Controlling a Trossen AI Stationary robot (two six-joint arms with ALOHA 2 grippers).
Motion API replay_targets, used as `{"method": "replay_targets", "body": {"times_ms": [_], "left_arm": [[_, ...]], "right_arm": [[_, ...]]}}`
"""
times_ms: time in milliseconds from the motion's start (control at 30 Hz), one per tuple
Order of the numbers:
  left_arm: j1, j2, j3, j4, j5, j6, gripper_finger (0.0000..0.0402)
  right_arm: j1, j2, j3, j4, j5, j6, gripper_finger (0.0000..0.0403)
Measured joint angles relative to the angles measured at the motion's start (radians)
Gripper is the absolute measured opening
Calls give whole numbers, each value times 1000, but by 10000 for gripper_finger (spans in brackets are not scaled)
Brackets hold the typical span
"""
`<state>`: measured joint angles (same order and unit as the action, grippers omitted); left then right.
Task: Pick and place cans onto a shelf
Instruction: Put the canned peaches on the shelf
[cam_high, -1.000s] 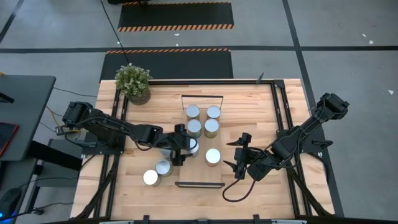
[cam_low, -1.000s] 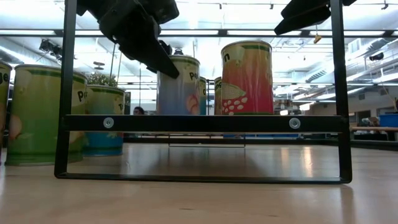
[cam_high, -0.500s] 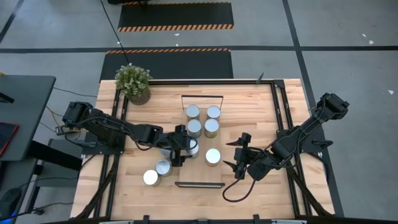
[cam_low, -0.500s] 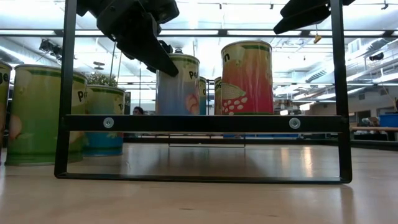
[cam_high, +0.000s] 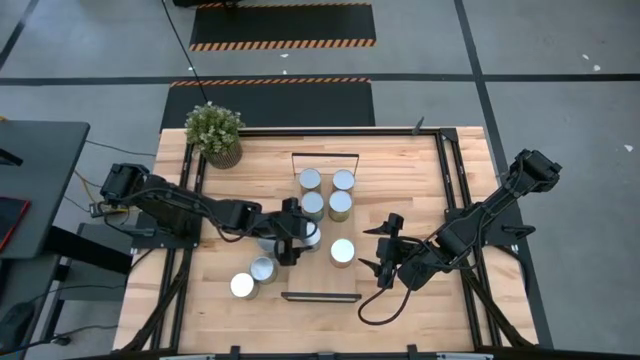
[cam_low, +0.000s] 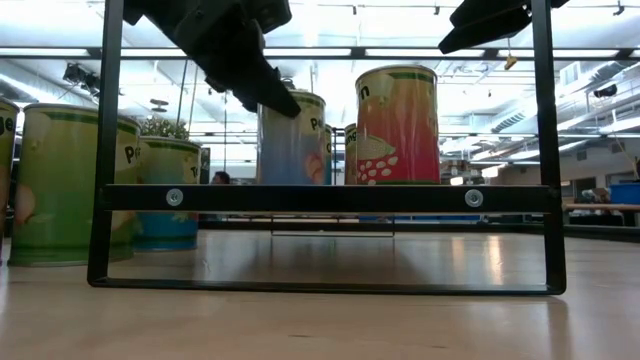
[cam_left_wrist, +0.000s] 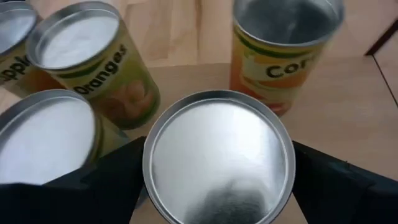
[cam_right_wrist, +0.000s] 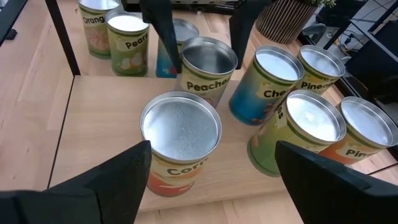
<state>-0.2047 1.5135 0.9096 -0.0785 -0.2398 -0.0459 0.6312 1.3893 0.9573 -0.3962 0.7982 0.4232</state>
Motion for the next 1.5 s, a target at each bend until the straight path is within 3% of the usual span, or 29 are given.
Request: {"method": "replay_targets", "body": {"times_ms": [367,733,1133,1233,1500], "left_arm": [[0,0,0,12,6,-47,398],[-2,-37,0,1,-18,134,398],[-41,-40,0,-2,-24,198,397],[-79,-61,2,-18,-53,222,397],[-178,-102,-1,-168,-252,319,397]], "right_arm": [[-2,0,0,0,0,-4,350],[-4,0,0,7,-10,-4,350],[-21,0,0,8,-23,-23,350],[-19,0,0,20,-34,-23,350],[-24,0,0,24,-34,-42,350]]}}
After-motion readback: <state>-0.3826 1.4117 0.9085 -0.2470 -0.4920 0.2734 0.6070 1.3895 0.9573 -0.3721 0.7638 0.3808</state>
